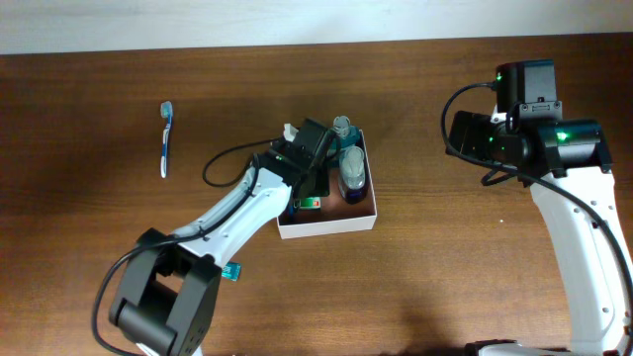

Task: Pack container
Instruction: 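Lower the Dettol bar beside the razor and open the left gripper, then raise the left gripper and move it over the blue toothbrush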

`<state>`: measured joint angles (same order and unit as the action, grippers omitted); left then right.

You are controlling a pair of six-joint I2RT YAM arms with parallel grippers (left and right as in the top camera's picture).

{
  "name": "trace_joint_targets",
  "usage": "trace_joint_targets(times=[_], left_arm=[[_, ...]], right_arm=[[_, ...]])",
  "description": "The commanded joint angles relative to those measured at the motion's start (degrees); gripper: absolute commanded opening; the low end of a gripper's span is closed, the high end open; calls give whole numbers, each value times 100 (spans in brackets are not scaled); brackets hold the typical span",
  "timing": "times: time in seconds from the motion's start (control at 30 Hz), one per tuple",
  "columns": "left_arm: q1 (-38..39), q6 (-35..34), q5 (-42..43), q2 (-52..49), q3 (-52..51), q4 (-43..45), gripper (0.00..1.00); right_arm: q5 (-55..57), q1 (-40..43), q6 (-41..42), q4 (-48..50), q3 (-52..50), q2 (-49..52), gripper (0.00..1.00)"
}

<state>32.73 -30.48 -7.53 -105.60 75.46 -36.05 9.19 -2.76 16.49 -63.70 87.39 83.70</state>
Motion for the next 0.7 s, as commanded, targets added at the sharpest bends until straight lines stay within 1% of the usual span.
trace_joint_targets(times=[0.0, 0.1, 0.17, 0.27, 0.33, 0.43, 0.53, 0.67], left_arm=[[22, 146, 15, 619, 479, -256, 58], [-2, 365, -57, 962, 684, -546, 57], [-35, 490, -201, 1241, 719, -667, 52], [-109, 643, -629, 1596, 719, -765, 53], [-186, 699, -1034, 1777, 719, -885, 99], [-385, 697, -1456, 1998, 719, -1180, 99], [-706, 699, -1495, 2094, 719, -1464, 99], [-1344, 702, -1523, 2092, 708, -1690, 100]], right_arm=[[52, 22, 24, 2, 2, 42, 98], [52, 22, 22, 2, 2, 42, 98], [55, 22, 22, 2, 2, 42, 98], [52, 22, 24, 2, 2, 42, 98], [52, 22, 22, 2, 2, 42, 98], [55, 22, 22, 2, 2, 42, 98], [52, 22, 22, 2, 2, 42, 98], [52, 22, 24, 2, 2, 42, 98]])
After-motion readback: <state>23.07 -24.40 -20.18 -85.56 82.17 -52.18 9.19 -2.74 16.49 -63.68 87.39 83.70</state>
